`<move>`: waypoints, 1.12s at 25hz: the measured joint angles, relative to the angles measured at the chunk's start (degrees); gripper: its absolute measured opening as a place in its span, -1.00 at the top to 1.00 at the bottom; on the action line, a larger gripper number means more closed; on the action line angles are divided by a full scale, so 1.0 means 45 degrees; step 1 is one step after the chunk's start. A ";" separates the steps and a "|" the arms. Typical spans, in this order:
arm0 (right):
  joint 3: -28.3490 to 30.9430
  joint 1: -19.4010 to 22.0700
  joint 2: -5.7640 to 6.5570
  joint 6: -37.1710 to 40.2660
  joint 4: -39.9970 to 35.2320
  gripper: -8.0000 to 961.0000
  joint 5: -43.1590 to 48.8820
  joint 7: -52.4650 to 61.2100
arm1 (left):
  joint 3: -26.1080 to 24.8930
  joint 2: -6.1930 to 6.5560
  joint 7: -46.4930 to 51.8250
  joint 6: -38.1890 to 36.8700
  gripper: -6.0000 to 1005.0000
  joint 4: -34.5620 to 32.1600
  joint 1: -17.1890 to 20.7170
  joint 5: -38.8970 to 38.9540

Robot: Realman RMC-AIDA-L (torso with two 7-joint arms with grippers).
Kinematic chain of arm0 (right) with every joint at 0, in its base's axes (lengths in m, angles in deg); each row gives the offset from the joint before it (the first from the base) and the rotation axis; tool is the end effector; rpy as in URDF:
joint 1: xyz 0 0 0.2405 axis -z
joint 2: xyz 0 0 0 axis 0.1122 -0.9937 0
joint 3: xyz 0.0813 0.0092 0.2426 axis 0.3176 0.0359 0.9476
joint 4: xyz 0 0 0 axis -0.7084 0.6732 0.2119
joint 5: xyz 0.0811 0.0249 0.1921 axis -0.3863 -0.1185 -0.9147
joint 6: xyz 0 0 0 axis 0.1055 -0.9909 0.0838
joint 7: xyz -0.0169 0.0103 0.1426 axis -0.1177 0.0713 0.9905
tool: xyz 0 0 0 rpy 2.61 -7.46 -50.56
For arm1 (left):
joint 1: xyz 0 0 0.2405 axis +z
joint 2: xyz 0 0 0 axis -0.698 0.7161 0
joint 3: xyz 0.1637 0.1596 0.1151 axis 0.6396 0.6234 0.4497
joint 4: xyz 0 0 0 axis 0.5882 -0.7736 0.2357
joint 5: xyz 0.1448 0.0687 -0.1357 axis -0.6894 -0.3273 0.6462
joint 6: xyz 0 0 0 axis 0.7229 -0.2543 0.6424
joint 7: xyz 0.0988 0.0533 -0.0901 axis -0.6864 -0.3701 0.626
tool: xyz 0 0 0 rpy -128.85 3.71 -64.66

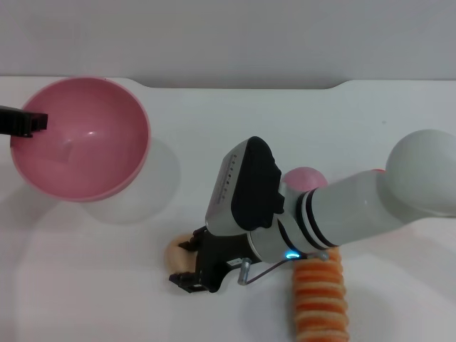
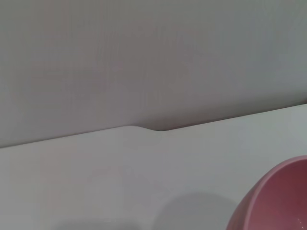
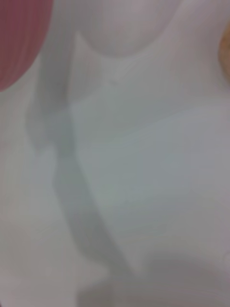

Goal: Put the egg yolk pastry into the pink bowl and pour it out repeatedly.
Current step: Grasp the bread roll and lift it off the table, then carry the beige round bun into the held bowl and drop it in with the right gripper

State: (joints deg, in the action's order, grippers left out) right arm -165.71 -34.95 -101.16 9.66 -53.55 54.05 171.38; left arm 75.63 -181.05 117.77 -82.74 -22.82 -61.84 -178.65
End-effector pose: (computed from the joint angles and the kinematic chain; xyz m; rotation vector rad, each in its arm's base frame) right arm 0.1487 0.3140 -0.1755 -2.9968 0.3153 -0.0365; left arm -0.2398 0.3415 0.1086 -2.1390 -1.1338 -0.0575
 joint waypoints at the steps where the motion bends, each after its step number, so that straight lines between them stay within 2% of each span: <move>1: 0.0022 0.0006 0.0008 0.0007 0.0004 -0.26 0.0004 0.0002 | 0.0002 0.0000 -0.0005 0.0004 0.99 0.0005 0.0000 0.0000; 5: 0.0116 0.0046 0.0082 0.0228 -0.0060 -0.26 0.0037 -0.0061 | 0.0002 0.0001 -0.0018 0.0015 0.99 0.0139 -0.0028 0.0000; 10: 0.0653 0.0459 0.0147 0.0667 -0.0301 0.02 0.0045 -0.0536 | 0.0020 0.0003 -0.0052 0.0036 0.99 0.0510 -0.0245 0.0001; 21: 0.5162 0.2596 0.0207 0.3708 -0.1490 0.28 -0.0005 -0.2674 | 0.0278 0.0025 -0.0084 0.0117 0.99 0.1513 -0.1014 -0.0186; 28: 0.9439 0.3600 0.0201 0.7788 -0.3023 0.35 0.0054 -0.3574 | 0.1660 -0.0012 -0.0052 0.0518 0.99 0.3164 -0.2004 -0.0627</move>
State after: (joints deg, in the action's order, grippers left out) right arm -123.23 -18.76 -100.26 44.70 -67.16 54.29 155.30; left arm 83.10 -181.10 117.53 -80.41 -8.58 -70.86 -181.47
